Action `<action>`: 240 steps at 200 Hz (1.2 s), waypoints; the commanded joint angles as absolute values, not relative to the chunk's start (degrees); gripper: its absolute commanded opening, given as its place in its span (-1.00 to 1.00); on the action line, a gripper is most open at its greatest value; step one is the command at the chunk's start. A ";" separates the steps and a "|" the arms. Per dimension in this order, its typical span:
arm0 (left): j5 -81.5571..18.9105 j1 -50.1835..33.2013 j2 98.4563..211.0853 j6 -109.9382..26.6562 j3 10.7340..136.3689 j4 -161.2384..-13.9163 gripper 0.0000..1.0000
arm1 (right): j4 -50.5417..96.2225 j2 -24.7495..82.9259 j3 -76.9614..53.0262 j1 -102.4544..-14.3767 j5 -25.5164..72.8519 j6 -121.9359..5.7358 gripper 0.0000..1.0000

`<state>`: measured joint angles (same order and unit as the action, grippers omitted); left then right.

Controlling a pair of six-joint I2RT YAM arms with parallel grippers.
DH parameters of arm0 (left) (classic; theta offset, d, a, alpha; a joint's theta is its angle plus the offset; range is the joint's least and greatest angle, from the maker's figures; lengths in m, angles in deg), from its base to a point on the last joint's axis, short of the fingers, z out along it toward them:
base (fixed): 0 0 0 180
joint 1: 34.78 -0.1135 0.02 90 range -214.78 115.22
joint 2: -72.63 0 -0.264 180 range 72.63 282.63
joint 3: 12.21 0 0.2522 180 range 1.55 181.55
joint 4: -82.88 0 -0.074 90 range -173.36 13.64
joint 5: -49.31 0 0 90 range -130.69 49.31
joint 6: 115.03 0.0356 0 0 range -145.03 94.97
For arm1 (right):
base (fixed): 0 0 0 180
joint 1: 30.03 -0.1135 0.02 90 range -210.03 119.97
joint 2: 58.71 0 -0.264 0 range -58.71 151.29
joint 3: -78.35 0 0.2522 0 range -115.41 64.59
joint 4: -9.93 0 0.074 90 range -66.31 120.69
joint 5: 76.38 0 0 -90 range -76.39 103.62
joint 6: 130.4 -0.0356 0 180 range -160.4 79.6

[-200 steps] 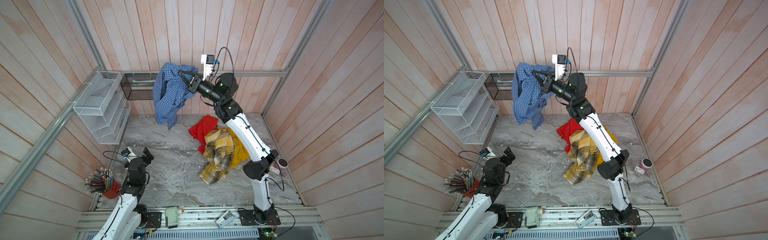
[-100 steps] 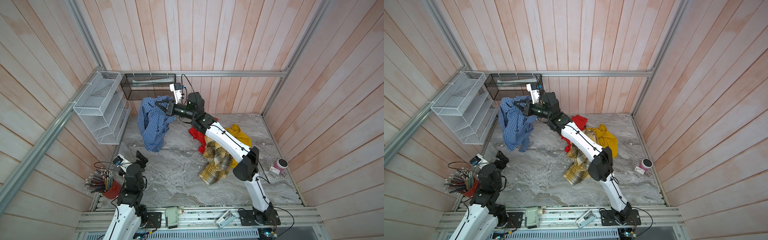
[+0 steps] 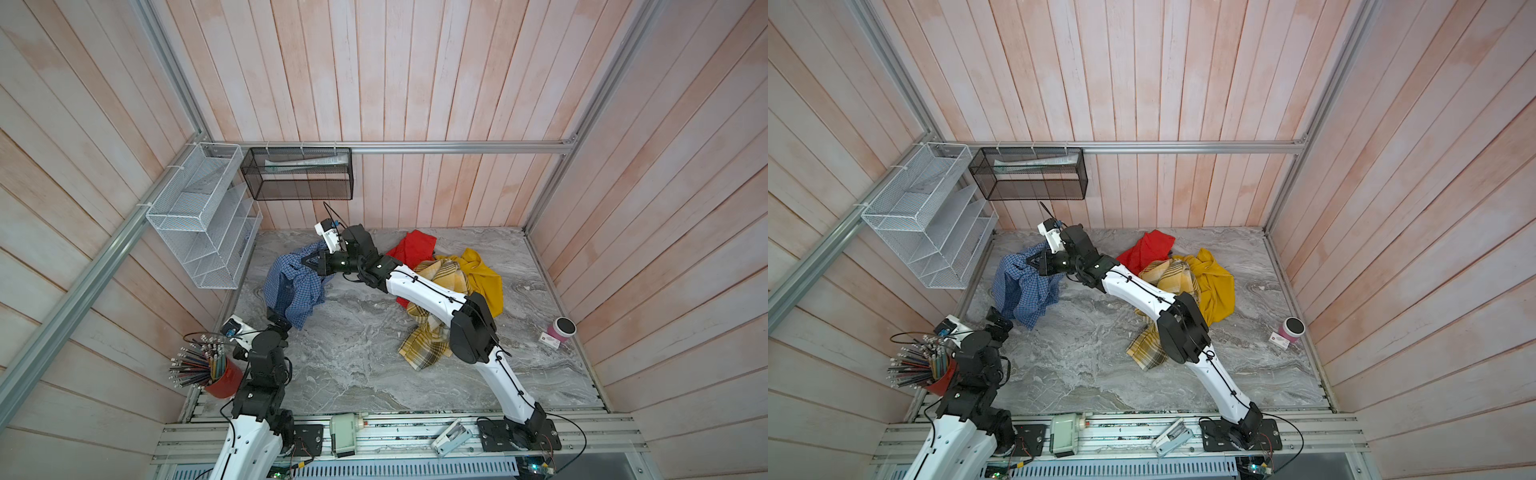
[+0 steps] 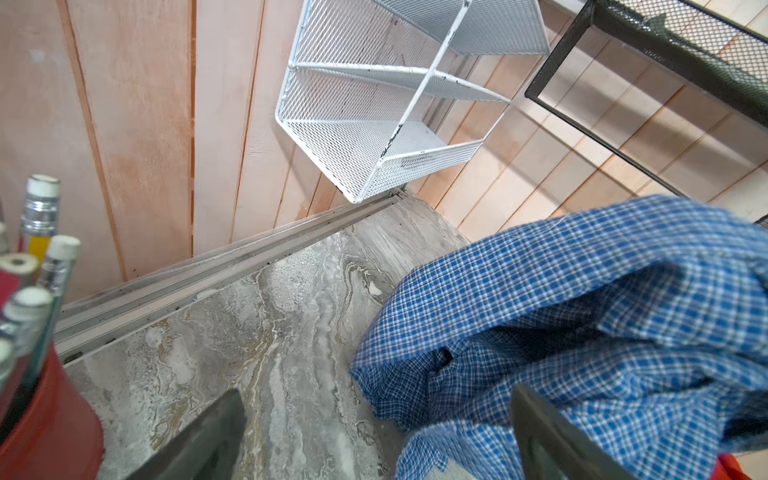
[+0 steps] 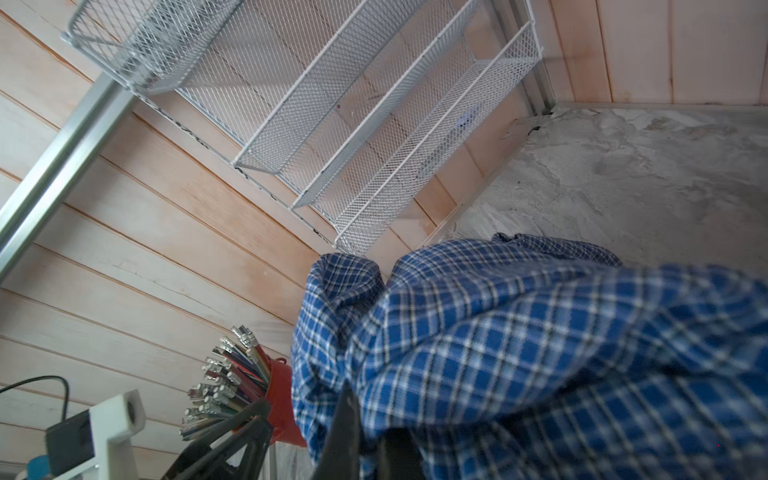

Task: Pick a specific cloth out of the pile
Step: 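Carry the shirt across toward the left arm and lower it onto the table, then open the right gripper to release the shirt beside the left arm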

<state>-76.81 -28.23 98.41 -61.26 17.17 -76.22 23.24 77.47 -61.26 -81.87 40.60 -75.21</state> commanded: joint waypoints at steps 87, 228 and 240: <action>-76.38 -28.10 98.61 -61.71 16.76 -75.72 1.00 | 20.34 77.19 -45.12 -81.62 39.71 -71.43 -1.00; -69.77 -28.06 111.17 -60.63 19.92 -80.54 1.00 | 22.55 75.38 -41.21 -82.22 37.99 -69.47 -0.20; -70.03 -28.04 110.69 -60.63 19.92 -79.90 1.00 | 23.52 74.75 -41.53 -82.24 37.09 -68.83 0.06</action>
<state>-70.50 -28.23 111.59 -61.26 18.30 -79.72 21.41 76.70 -41.61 -81.89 39.53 -70.46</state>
